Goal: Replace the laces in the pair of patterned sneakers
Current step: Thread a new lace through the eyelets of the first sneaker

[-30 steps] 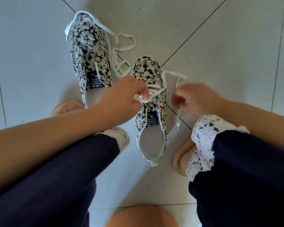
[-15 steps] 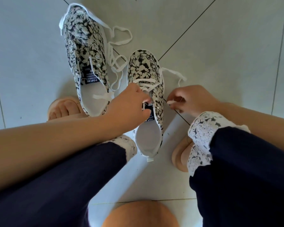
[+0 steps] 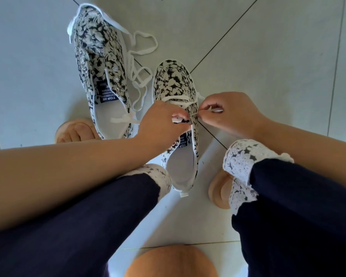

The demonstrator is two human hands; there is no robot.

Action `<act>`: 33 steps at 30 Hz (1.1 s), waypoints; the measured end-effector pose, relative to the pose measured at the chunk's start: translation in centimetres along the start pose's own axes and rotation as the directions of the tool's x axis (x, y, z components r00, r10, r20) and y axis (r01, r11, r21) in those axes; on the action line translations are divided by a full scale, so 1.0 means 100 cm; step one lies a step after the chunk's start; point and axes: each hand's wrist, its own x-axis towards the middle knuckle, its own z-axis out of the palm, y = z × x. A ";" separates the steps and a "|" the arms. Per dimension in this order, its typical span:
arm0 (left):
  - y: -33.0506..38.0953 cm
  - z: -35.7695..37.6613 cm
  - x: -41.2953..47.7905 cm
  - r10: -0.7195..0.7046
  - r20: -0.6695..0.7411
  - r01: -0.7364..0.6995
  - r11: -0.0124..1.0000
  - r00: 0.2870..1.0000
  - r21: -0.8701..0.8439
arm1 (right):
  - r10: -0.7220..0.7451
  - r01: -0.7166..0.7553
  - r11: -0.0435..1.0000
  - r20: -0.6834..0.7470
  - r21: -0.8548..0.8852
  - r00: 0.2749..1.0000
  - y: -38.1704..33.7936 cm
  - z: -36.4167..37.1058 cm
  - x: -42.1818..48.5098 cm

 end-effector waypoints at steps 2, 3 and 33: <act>0.001 0.001 0.004 0.005 -0.005 -0.005 0.999 1.000 -0.042 | -0.007 0.007 1.000 -0.020 0.006 1.000 0.004 -0.001 0.001; 0.002 0.002 0.006 0.001 -0.004 -0.001 0.999 1.000 -0.054 | -0.002 0.003 1.000 -0.033 0.019 0.999 0.006 -0.002 0.002; 0.016 0.001 0.017 0.019 -0.135 -0.038 0.990 0.991 -0.138 | -0.155 0.155 0.984 0.009 -0.092 0.988 0.017 -0.016 0.011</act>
